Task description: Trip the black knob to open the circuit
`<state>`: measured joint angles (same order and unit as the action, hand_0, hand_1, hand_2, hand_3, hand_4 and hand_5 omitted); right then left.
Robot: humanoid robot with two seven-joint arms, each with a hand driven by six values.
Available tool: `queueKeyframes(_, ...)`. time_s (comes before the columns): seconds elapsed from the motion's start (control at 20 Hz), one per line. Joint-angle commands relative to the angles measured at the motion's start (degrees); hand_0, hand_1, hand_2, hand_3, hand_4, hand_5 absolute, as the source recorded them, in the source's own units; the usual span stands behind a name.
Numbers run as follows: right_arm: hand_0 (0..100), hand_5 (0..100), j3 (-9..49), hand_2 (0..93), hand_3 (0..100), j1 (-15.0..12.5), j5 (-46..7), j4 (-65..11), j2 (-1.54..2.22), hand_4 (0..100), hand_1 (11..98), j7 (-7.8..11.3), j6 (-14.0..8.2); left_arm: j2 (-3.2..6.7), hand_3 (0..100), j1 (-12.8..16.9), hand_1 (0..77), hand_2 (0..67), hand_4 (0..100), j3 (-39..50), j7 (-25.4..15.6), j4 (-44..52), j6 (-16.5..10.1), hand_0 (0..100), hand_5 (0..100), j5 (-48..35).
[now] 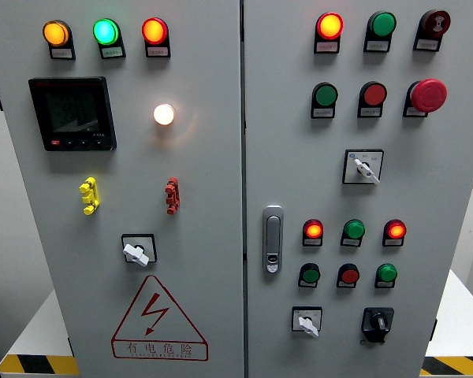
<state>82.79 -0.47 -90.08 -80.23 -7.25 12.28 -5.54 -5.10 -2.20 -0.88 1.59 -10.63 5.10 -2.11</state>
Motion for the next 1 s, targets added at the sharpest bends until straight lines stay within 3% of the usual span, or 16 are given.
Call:
queueKeyframes(0.0, 77, 96, -1.1, 0.0, 75, 2.3, 0.0, 0.7, -0.04, 87, 51.7, -0.94, -2.5, 0.00, 26, 0.0, 0.0, 19.5, 10, 0.0, 0.0, 0.0, 0.0, 0, 9, 0.0)
queueKeyframes(0.25, 80, 100, -1.6, 0.0, 88, 4.1, 0.1, 0.7, -0.04, 95, 52.6, -1.74, -3.0, 0.00, 26, 0.0, 0.0, 19.5, 10, 0.0, 0.0, 0.0, 0.0, 0, 9, 0.0)
queueKeyframes(0.65, 84, 100, -1.6, 0.0, 89, 6.8, 0.1, 1.4, -0.39, 95, 59.1, -1.82, -3.0, 0.00, 26, 0.0, 0.0, 19.4, 10, 0.0, 0.0, 0.0, 0.0, 0, 9, 0.0)
queueKeyframes(0.95, 92, 100, -1.6, 0.0, 88, 8.1, 0.2, 2.5, -0.39, 94, 61.5, -1.91, -3.0, 0.00, 26, 0.0, 0.0, 19.5, 10, 0.0, 0.0, 0.0, 0.0, 0, 9, 0.0)
